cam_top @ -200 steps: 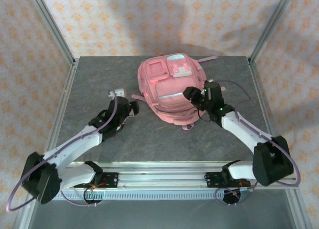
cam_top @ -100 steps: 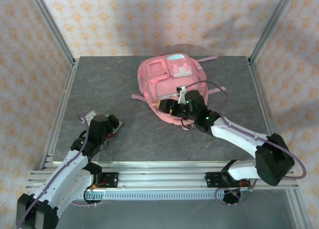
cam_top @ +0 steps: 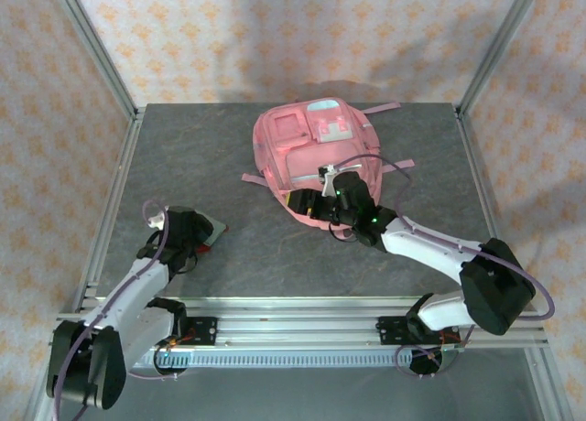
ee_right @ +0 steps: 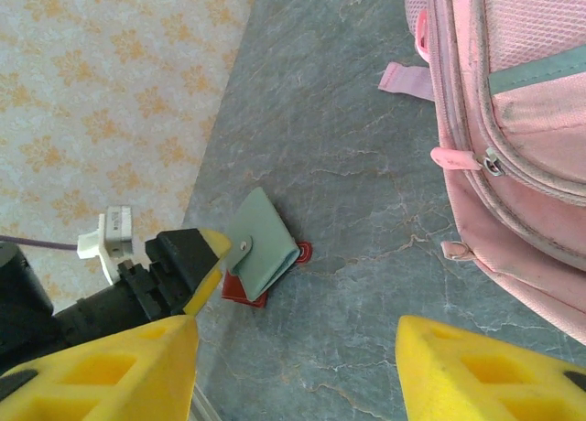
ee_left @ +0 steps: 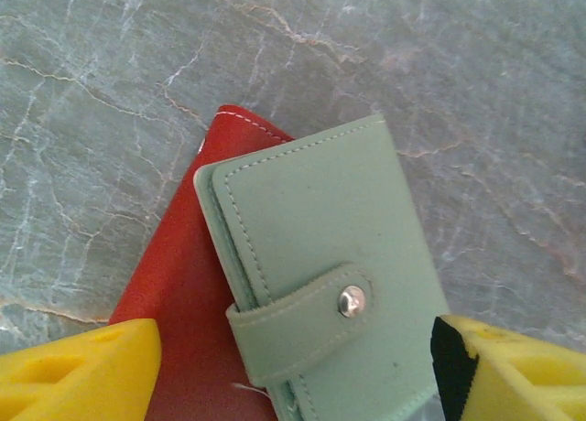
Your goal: Pack the student bag
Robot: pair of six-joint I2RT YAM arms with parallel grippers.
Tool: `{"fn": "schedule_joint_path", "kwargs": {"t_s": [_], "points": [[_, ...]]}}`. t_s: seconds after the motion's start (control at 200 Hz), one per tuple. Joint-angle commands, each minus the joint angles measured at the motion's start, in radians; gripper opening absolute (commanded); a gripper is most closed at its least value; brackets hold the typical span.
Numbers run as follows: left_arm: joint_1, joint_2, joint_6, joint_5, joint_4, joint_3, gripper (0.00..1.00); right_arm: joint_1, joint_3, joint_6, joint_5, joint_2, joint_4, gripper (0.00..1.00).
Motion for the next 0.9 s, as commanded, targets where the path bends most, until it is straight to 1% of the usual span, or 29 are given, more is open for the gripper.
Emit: {"fn": "schedule_joint_path", "kwargs": {"t_s": [0.0, 0.135, 0.17, 0.28, 0.345, 0.4, 0.455, 0.506, 0.601, 0.631, 0.671, 0.756, 0.896], "points": [[0.021, 0.044, 0.053, 0.025, 0.075, -0.002, 0.73, 0.005, -0.009, 0.000, 0.025, -0.023, 0.031, 0.58], [0.027, 0.102, 0.075, 0.032, 0.113, 0.011, 0.67, 0.005, -0.009, 0.003, 0.032, -0.020, 0.022, 0.57], [0.030, 0.119, 0.084, 0.037, 0.122, 0.013, 0.64, 0.005, -0.010, 0.004, 0.036, -0.021, 0.020, 0.57], [0.038, 0.175, 0.110, 0.060, 0.144, 0.022, 0.49, 0.005, -0.012, 0.008, 0.052, -0.026, 0.010, 0.57], [0.042, 0.202, 0.124, 0.076, 0.151, 0.025, 0.34, 0.005, -0.013, 0.011, 0.062, -0.029, 0.006, 0.57], [0.045, 0.215, 0.133, 0.087, 0.151, 0.029, 0.29, 0.006, -0.014, 0.012, 0.066, -0.030, 0.001, 0.57], [0.046, 0.213, 0.142, 0.099, 0.150, 0.032, 0.18, 0.006, -0.014, 0.012, 0.067, -0.030, -0.004, 0.57], [0.045, 0.203, 0.149, 0.114, 0.144, 0.040, 0.13, 0.006, -0.012, 0.013, 0.067, -0.032, -0.009, 0.57], [0.046, 0.155, 0.165, 0.149, 0.123, 0.065, 0.06, 0.005, -0.007, 0.010, 0.071, -0.036, -0.023, 0.57], [0.046, 0.134, 0.173, 0.164, 0.117, 0.074, 0.02, 0.005, -0.003, 0.008, 0.069, -0.038, -0.029, 0.57], [0.045, 0.108, 0.181, 0.182, 0.108, 0.087, 0.00, 0.005, 0.004, 0.005, 0.066, -0.039, -0.039, 0.57], [0.044, 0.053, 0.195, 0.250, 0.100, 0.113, 0.00, 0.006, 0.015, 0.003, 0.059, -0.042, -0.054, 0.57], [0.031, -0.020, 0.164, 0.401, 0.125, 0.141, 0.00, 0.005, 0.014, 0.010, 0.007, -0.050, -0.036, 0.58]]}}
